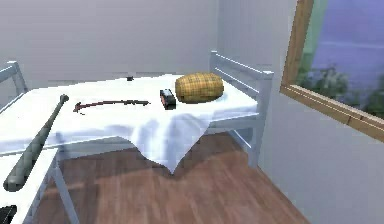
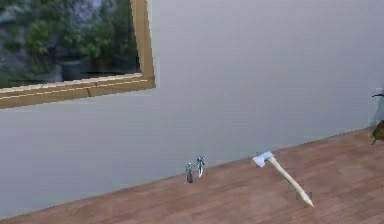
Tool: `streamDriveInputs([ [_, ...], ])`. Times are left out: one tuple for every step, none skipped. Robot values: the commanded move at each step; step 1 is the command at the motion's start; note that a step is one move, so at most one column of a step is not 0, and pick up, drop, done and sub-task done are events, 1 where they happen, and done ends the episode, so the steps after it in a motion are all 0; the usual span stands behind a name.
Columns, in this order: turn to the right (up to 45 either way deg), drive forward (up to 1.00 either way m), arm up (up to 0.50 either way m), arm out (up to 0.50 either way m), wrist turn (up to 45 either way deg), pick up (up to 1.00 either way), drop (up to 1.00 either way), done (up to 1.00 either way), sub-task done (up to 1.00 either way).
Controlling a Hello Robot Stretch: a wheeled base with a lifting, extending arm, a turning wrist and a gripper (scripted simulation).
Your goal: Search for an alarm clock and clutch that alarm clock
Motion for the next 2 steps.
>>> streamDriveInputs([
  [0.0,0.60,0.00,0.00,0.0,0.00,0.00,0.00,0.00],
  [-45.0,0.00,0.00,0.00,0.0,0.00,0.00,0.00,0.00],
])
